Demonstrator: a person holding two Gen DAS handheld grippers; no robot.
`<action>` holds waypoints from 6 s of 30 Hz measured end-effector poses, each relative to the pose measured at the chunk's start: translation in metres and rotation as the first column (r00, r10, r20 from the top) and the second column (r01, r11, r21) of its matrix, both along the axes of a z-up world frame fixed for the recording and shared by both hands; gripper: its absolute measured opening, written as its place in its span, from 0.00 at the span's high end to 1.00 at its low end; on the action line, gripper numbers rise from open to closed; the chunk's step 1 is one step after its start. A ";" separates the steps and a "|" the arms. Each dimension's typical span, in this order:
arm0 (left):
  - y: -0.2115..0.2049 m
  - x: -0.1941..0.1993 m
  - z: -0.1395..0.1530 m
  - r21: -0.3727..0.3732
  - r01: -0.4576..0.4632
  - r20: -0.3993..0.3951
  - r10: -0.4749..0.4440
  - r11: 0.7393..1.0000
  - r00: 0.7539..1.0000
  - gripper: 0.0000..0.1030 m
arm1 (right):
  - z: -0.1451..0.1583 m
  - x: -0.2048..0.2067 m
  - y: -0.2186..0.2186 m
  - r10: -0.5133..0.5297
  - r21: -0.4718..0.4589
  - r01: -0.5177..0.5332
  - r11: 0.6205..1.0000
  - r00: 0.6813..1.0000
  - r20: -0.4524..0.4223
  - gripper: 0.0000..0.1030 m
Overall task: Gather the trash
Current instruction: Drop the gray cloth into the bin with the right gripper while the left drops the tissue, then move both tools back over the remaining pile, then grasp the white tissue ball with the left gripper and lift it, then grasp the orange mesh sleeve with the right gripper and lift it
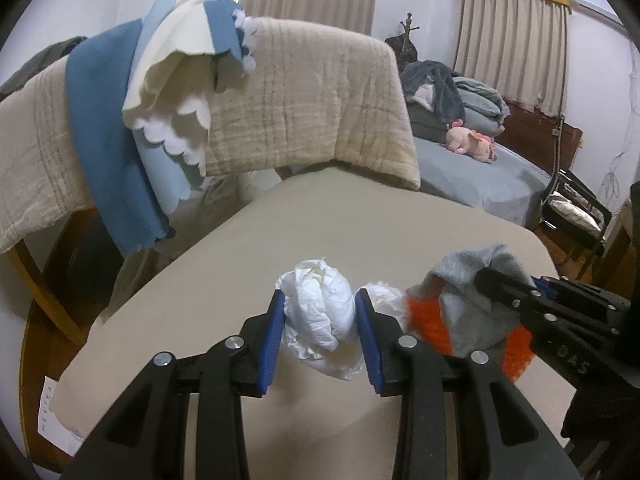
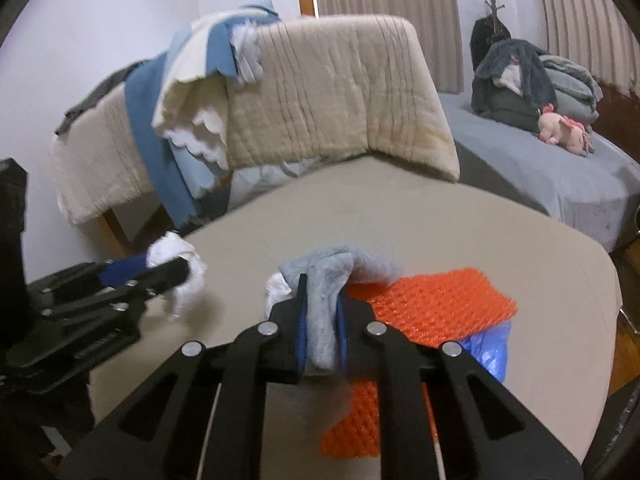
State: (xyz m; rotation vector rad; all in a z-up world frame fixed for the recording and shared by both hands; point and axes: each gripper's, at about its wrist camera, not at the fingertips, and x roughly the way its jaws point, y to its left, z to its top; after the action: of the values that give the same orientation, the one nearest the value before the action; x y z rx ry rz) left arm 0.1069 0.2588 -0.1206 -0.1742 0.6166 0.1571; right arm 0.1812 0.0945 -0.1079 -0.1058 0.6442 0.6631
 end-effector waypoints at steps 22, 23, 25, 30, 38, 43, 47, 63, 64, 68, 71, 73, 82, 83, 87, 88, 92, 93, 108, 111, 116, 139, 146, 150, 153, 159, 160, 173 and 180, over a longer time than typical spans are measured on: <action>-0.102 -0.009 0.053 0.004 0.175 0.076 -0.175 0.985 0.982 0.66 | 0.073 -0.056 -0.127 -0.186 0.058 0.180 0.982 0.975 0.120 0.89; -0.109 -0.009 0.053 0.000 0.189 0.076 -0.189 0.982 0.979 0.66 | 0.074 -0.059 -0.135 -0.199 0.061 0.192 0.979 0.973 0.120 0.89; -0.123 -0.008 0.054 -0.003 0.214 0.078 -0.213 0.977 0.974 0.66 | 0.075 -0.062 -0.152 -0.231 0.065 0.224 0.972 0.966 0.116 0.89; -0.161 -0.008 0.059 -0.005 0.283 0.088 -0.281 0.959 0.956 0.66 | 0.076 -0.071 -0.191 -0.300 0.069 0.294 0.953 0.948 0.109 0.89; -0.226 -0.008 0.068 -0.002 0.397 0.103 -0.395 0.918 0.913 0.66 | 0.071 -0.089 -0.257 -0.415 0.061 0.411 0.910 0.905 0.096 0.89; -0.263 -0.005 0.068 -0.005 0.461 0.106 -0.458 0.887 0.883 0.66 | 0.069 -0.101 -0.294 -0.479 0.052 0.476 0.878 0.872 0.099 0.89; -0.294 -0.004 0.066 -0.006 0.510 0.106 -0.507 0.860 0.855 0.66 | 0.067 -0.111 -0.321 -0.521 0.051 0.519 0.853 0.847 0.101 0.89; -0.387 -0.005 0.039 -0.029 0.636 0.065 -0.633 0.771 0.771 0.66 | 0.036 -0.131 -0.396 -0.648 -0.018 0.650 0.760 0.759 0.066 0.89; -0.392 -0.003 0.036 -0.032 0.642 0.060 -0.640 0.766 0.766 0.66 | 0.033 -0.132 -0.400 -0.655 -0.022 0.657 0.754 0.753 0.060 0.89; -0.409 0.000 0.027 -0.037 0.665 0.047 -0.663 0.746 0.747 0.66 | 0.024 -0.133 -0.411 -0.672 -0.036 0.674 0.738 0.739 0.047 0.89; -0.423 0.005 0.021 -0.037 0.679 0.039 -0.678 0.733 0.734 0.66 | 0.016 -0.130 -0.419 -0.683 -0.050 0.683 0.729 0.730 0.032 0.89; -0.430 0.009 0.019 -0.042 0.686 0.040 -0.685 0.726 0.728 0.66 | 0.011 -0.130 -0.422 -0.688 -0.058 0.688 0.724 0.726 0.025 0.87; -0.438 0.017 0.004 -0.085 0.716 0.016 -0.717 0.693 0.697 0.26 | -0.009 -0.134 -0.438 -0.729 -0.117 0.725 0.678 0.684 0.015 0.47; -0.436 0.015 0.004 -0.082 0.712 0.012 -0.714 0.697 0.700 0.25 | -0.010 -0.134 -0.439 -0.732 -0.118 0.728 0.675 0.681 0.015 0.43; -0.421 0.012 0.007 -0.062 0.686 0.017 -0.687 0.725 0.727 0.21 | -0.007 -0.139 -0.438 -0.750 -0.102 0.749 0.655 0.661 0.039 0.14; -0.415 0.011 0.008 -0.055 0.677 0.021 -0.677 0.734 0.735 0.19 | -0.004 -0.140 -0.436 -0.754 -0.096 0.755 0.649 0.655 0.050 0.11; -0.382 0.011 0.018 -0.033 0.627 0.030 -0.626 0.778 0.779 0.13 | 0.005 -0.137 -0.425 -0.740 -0.065 0.742 0.667 0.670 0.059 0.07; -0.374 0.011 0.021 -0.028 0.614 0.034 -0.613 0.789 0.789 0.12 | 0.007 -0.136 -0.420 -0.734 -0.056 0.737 0.674 0.676 0.062 0.07; -0.226 0.004 0.041 0.041 0.356 0.063 -0.358 0.934 0.932 0.08 | 0.030 -0.081 -0.299 -0.560 0.001 0.562 0.827 0.825 0.069 0.06; -0.198 0.003 0.041 0.049 0.304 0.062 -0.306 0.951 0.950 0.08 | 0.029 -0.070 -0.271 -0.521 0.010 0.522 0.853 0.850 0.075 0.06; -0.153 0.002 0.038 0.064 0.224 0.057 -0.228 0.972 0.972 0.08 | 0.025 -0.053 -0.231 -0.476 0.020 0.476 0.879 0.876 0.070 0.06; -0.041 0.066 -0.029 0.053 0.058 -0.073 -0.054 0.997 0.996 0.17 | -0.016 0.016 -0.125 -0.391 -0.047 0.395 0.917 0.917 0.072 0.06; -0.034 0.081 -0.045 0.030 0.066 -0.118 -0.062 0.997 0.991 0.23 | -0.028 0.028 -0.111 -0.378 -0.056 0.380 0.923 0.924 0.050 0.06; -0.032 0.089 -0.055 -0.001 0.080 -0.149 -0.080 0.997 0.986 0.31 | -0.030 0.030 -0.106 -0.369 -0.061 0.371 0.927 0.928 0.049 0.06; -0.032 0.093 -0.061 -0.046 0.105 -0.172 -0.112 0.993 0.979 0.49 | -0.028 0.031 -0.103 -0.363 -0.061 0.366 0.929 0.930 0.055 0.06; -0.028 0.090 -0.056 -0.056 0.104 -0.150 -0.111 0.993 0.982 0.64 | -0.019 0.031 -0.098 -0.348 -0.041 0.351 0.936 0.935 0.065 0.06; -0.027 0.088 -0.054 -0.050 0.101 -0.142 -0.107 0.994 0.984 0.64 | -0.017 0.031 -0.096 -0.342 -0.038 0.345 0.938 0.937 0.067 0.06; -0.010 0.065 -0.022 0.010 0.051 -0.085 -0.050 0.999 0.995 0.64 | -0.016 0.031 -0.049 -0.263 -0.061 0.267 0.962 0.963 0.062 0.06; -0.013 0.067 -0.022 0.011 0.061 -0.077 -0.060 0.998 0.995 0.64 | -0.026 0.042 -0.052 -0.296 -0.089 0.297 0.951 0.955 0.025 0.06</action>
State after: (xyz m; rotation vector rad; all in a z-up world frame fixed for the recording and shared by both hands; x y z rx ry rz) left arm 0.1742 0.2461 -0.1424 -0.1369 0.6963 0.1096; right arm 0.2231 0.0427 -0.1344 -0.0953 0.6638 0.3426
